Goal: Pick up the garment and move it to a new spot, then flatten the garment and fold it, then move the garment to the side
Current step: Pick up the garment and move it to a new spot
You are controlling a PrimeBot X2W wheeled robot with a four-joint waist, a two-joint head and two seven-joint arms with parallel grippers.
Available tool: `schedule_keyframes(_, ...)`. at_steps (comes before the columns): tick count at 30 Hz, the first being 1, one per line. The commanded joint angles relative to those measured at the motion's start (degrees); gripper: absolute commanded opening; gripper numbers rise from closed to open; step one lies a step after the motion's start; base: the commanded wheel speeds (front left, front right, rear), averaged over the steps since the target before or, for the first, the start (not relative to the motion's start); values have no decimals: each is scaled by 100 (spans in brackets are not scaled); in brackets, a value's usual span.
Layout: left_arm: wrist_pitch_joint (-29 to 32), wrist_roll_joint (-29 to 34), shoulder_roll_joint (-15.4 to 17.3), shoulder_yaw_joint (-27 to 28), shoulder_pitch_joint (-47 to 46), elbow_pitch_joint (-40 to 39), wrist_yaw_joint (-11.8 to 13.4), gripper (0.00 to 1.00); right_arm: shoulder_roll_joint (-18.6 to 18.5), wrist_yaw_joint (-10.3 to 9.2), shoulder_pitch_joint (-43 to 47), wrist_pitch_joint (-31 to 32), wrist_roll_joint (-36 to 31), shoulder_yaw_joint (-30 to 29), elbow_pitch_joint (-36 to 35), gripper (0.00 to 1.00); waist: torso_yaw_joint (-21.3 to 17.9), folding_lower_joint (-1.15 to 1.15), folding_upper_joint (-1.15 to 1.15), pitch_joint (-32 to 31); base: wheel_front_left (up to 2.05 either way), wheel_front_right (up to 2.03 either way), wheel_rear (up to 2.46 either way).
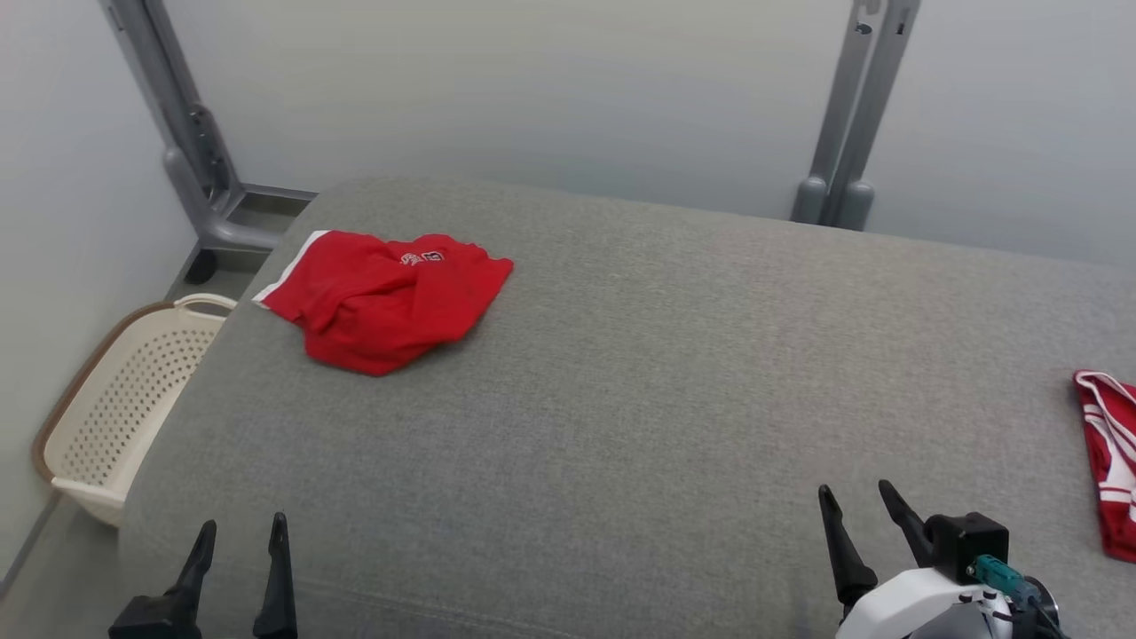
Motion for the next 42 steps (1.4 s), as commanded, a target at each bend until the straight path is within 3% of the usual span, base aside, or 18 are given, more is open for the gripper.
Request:
schedule_keyframes(1, 0, 37, 51, 27, 96, -17, 16, 100, -7, -8, 22, -36, 54, 50, 11, 100, 426, 0, 0, -46, 0, 0, 0)
schedule_keyframes(10, 3, -53, 146, 147, 222, -54, 87, 100, -12, -8, -76, -86, 271, 314, 76, 100, 878, 0, 0, -80, 0, 0, 0)
schedule_keyframes(20, 6, -132, 174, 183, 317, -91, 147, 100, -12, -8, -119, -111, 270, 450, 99, 100, 921, 0, 0, -92, 0, 0, 0)
schedule_keyframes(31, 311, -209, 153, -56, -162, 178, 24, 100, -11, -8, -142, 18, 97, 698, -178, 100, 535, 0, 0, 52, 0, 0, 0)
schedule_keyframes(37, 914, -195, 206, -242, -954, 616, 4, 100, -10, -8, -220, 251, -71, 918, -505, 100, 216, 0, 0, 278, 0, 0, 0)
schedule_keyframes(42, 1449, -281, 351, -448, -2068, 1345, -186, 100, -12, -8, -383, 569, -246, 1320, -982, 100, -217, 0, 0, 713, 0, 0, 0)
